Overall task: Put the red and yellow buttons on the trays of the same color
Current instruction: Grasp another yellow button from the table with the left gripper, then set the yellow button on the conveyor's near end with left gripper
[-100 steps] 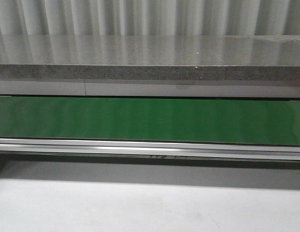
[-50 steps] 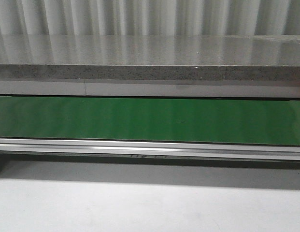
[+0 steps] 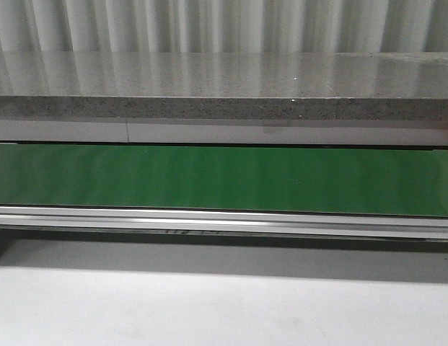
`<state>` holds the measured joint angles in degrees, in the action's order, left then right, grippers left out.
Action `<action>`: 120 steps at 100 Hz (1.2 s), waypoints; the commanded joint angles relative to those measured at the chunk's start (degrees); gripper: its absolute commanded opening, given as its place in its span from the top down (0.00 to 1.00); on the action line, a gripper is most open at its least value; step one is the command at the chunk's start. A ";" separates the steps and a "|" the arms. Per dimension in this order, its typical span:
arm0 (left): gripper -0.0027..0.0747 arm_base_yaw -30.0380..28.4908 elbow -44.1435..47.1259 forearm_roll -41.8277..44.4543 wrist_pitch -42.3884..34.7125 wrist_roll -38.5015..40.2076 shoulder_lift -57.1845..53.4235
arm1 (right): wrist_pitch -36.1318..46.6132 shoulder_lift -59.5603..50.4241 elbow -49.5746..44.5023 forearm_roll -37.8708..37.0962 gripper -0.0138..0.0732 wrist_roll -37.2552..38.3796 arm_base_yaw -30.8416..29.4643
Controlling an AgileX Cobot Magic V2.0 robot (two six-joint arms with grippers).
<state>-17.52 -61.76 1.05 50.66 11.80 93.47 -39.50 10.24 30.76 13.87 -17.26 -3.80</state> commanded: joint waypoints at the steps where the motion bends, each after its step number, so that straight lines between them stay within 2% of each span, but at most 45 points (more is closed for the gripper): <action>1: 0.28 -0.25 -2.46 -1.05 -0.76 0.04 -0.57 | 3.97 0.62 1.16 0.36 0.92 -0.31 0.05; 40: 0.29 -0.25 -4.16 -1.93 -0.30 -0.07 3.61 | 3.97 0.62 1.16 0.36 0.92 -0.31 0.05; 47: 0.36 -0.25 -4.25 -1.93 -0.50 -0.07 3.61 | 3.97 0.62 1.16 0.36 0.92 -0.31 0.05; 64: 0.63 -0.25 -4.25 -1.93 -0.50 -0.07 3.61 | 3.97 0.62 1.16 0.36 0.92 -0.31 0.05; 78: 0.79 -0.25 -4.25 -1.05 -0.61 -0.07 3.61 | 3.97 0.62 1.16 0.36 0.92 -0.31 0.05; 97: 0.89 0.04 -4.25 -1.05 -0.74 -1.65 0.84 | 3.97 0.62 1.16 0.36 0.92 -0.31 0.05; 120: 0.93 0.29 -4.25 -1.05 -1.62 -5.09 -6.62 | 3.97 0.62 1.16 0.36 0.92 -0.31 0.05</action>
<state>-17.52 -64.43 0.00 50.74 7.96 91.65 -39.50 10.24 30.76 13.87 -17.26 -3.80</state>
